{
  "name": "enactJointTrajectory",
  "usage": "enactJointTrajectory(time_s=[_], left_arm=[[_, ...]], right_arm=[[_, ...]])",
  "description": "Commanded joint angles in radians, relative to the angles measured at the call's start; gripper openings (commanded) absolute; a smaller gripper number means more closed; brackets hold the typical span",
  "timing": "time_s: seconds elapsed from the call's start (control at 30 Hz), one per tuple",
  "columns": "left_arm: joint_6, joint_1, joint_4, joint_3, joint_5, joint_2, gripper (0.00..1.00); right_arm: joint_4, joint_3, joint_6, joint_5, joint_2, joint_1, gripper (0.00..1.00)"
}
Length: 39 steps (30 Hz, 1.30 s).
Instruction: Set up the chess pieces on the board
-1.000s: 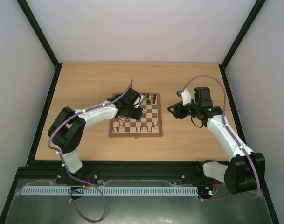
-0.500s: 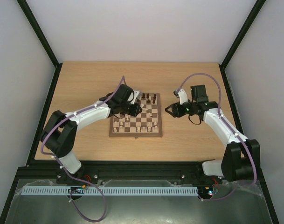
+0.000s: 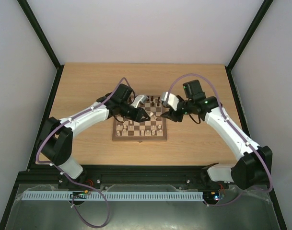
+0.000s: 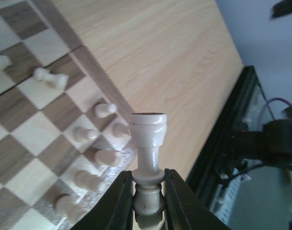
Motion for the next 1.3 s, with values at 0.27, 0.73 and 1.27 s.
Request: enactJointTrajectory(time_s=[0.27, 0.73, 1.27], left_arm=[[0.083, 0.013, -0.16, 0.109, 0.319, 0.041, 0.11], [0.153, -0.005, -0.225, 0.123, 0.421, 0.054, 0.12], [0.163, 0.0, -0.24, 0.133, 0.41, 0.053, 0.21]], right_arm=[[-0.145, 0.05, -0.377, 0.327, -0.035, 0.247, 0.56], [-0.067, 0.027, -0.419, 0.512, 0.016, 0.393, 0.55], [-0.052, -0.065, -0.418, 0.557, -0.013, 0.431, 0.14]])
